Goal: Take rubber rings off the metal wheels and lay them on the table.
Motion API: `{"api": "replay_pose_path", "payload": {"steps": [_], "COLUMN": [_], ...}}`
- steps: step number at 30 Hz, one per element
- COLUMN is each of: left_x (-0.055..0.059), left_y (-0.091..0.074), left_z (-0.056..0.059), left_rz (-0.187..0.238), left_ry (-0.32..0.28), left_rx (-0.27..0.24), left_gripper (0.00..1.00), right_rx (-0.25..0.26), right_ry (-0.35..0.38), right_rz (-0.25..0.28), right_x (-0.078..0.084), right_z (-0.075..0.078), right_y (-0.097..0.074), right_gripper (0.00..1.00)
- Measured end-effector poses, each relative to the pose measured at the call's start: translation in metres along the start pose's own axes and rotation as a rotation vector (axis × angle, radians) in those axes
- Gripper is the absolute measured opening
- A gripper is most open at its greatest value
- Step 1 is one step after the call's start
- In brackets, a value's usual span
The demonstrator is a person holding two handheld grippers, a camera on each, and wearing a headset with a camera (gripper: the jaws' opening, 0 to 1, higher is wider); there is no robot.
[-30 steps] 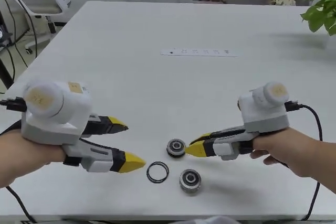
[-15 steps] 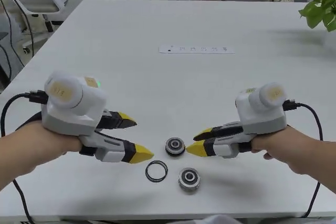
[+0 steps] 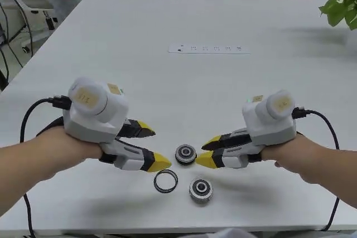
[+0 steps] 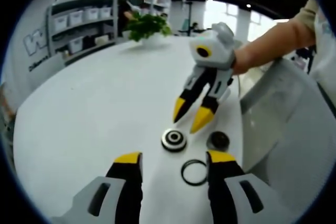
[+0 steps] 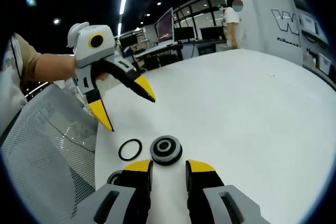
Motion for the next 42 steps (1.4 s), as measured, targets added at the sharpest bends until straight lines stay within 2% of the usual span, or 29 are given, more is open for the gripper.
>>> {"api": "replay_pose_path", "payload": {"steps": [14,24,34,42], "left_x": [-0.001,-0.004,-0.006,-0.003], "left_y": [0.021,0.034,0.048,0.054], "left_z": [-0.005,-0.002,-0.003,-0.004], "left_rz": [-0.01,-0.016,-0.028,-0.055], "left_ry": [-0.004,-0.003,0.001,0.016], "left_rx": [0.029,0.05,0.06,0.06], "left_gripper": [0.43,0.37,0.3,0.22], "right_rx": [-0.015,-0.019,-0.018,-0.017], "right_ry": [-0.05,-0.073,-0.07,-0.069], "right_rz": [-0.009,-0.007,0.0,0.003], "right_x": [0.003,0.005,0.005,0.005], "right_z": [-0.002,-0.004,-0.003,-0.003], "right_y": [0.009,0.012,0.011,0.01], "right_gripper": [0.21,0.16,0.15,0.12]}}
Point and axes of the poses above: the centre of the closed fingertips' face, and the gripper's own axes: y roughly forward along the fingers, z roughly to its right, x roughly out of its underside, the point moved 2 cm from there along -y, roughly backward along the fingers, and after that the axes turned 8 degrees about x, right-handed, at the moved point
